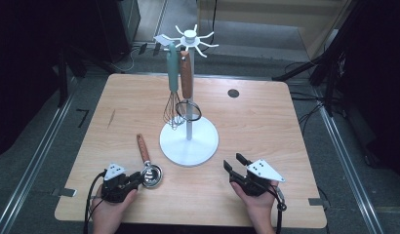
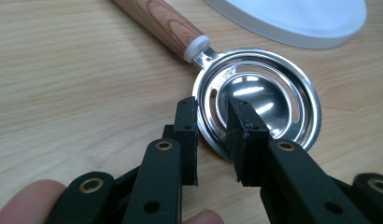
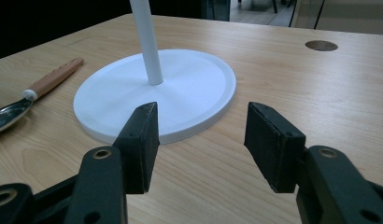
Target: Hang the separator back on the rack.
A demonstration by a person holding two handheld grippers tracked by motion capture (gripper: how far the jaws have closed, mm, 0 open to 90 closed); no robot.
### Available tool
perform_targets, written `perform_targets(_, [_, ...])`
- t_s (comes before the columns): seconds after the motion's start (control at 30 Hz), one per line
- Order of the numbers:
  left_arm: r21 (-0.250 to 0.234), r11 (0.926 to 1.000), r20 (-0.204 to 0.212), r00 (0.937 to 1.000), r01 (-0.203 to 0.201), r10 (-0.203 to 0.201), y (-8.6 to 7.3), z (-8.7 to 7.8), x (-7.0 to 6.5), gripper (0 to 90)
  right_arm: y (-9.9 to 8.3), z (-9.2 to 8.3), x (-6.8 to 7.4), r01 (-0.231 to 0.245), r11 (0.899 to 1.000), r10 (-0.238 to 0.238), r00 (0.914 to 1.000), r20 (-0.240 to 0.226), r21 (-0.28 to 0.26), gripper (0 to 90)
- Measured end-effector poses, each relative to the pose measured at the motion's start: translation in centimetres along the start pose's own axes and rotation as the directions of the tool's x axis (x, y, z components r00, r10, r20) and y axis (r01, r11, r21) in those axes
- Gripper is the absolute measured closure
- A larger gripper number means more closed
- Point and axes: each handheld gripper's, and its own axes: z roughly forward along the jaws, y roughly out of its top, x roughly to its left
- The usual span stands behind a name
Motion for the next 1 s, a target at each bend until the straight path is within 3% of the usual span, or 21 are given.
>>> perform_targets(0.2, [0.009,1.0,0.084,0.9965,0.004,-0.004,0.0,0.2,-1.2,67.9,0.0,0.2,0.7,0.006,1.0,-0.006,0.9997,-0.025,0.006,46.3])
perform_targets(0.33, [-0.027,0.9993,0.121,0.9924,0.024,-0.021,0.5,0.3,-0.4,61.3,0.0,0.3,1.1,0.019,1.0,-0.018,0.9993,-0.034,0.008,46.3])
perform_targets(0.43, [-0.023,0.9993,0.113,0.9932,0.029,-0.027,1.0,0.8,-0.1,60.7,0.1,0.4,1.2,0.025,1.0,-0.025,0.999,-0.038,0.011,46.3])
perform_targets(0.5, [-0.001,0.9999,0.112,0.9937,0.011,-0.011,1.0,1.2,-0.4,62.3,0.1,0.4,1.3,0.025,1.0,-0.024,0.999,-0.039,0.013,46.3])
perform_targets(0.6, [0.013,0.9997,0.107,0.994,-0.02,0.019,0.8,1.4,-1.1,66.9,0.0,0.5,1.5,0.03,0.999,-0.03,0.9986,-0.044,0.015,46.4])
perform_targets(0.87, [0.0,0.9995,0.072,0.9969,-0.03,0.03,0.0,1.4,-3.3,68.8,-0.2,0.7,2.3,0.041,0.999,-0.038,0.9961,-0.08,0.034,47.5])
perform_targets(1.0, [0.002,0.9998,0.099,0.9949,-0.02,0.02,-0.2,1.5,-4.3,67.8,-0.3,0.6,3.1,0.035,0.999,-0.031,0.9925,-0.119,0.035,49.3])
